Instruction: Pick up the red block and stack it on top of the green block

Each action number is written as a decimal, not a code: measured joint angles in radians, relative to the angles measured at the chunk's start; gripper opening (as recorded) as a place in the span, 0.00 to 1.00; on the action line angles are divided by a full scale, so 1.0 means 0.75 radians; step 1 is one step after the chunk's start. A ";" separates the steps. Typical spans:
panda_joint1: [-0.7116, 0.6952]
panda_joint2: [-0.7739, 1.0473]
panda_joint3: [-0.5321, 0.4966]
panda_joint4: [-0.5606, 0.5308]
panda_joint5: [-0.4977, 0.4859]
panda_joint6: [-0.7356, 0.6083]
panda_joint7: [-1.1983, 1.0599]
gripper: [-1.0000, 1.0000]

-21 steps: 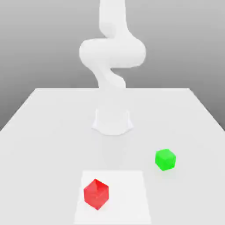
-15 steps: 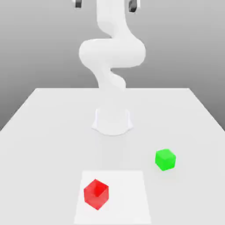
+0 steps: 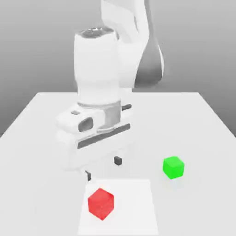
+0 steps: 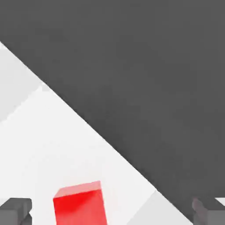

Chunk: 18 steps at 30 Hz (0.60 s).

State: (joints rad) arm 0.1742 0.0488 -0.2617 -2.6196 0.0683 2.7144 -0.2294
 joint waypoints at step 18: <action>-0.074 0.180 0.080 -0.012 0.055 0.122 -0.129 0.00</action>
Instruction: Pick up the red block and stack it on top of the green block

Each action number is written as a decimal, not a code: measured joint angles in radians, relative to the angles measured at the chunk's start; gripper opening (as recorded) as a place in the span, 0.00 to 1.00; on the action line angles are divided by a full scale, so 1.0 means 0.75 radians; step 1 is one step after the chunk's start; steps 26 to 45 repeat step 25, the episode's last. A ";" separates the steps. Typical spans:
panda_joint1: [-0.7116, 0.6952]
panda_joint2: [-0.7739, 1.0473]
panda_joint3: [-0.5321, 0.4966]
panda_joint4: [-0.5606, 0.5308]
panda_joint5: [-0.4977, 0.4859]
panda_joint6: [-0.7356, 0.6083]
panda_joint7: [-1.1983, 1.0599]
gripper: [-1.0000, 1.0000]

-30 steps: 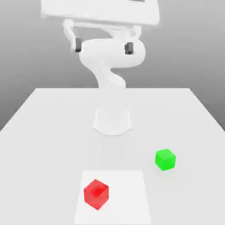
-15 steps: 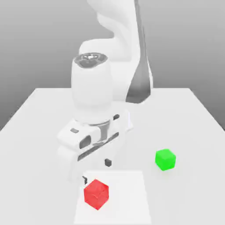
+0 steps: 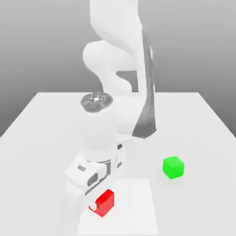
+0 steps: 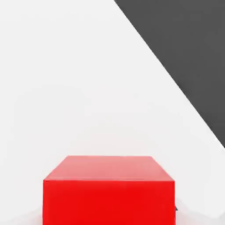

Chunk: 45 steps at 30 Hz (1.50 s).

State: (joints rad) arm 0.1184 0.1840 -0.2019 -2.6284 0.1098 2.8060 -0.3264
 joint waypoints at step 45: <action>0.547 -0.288 0.405 -0.464 -0.130 0.183 0.281 1.00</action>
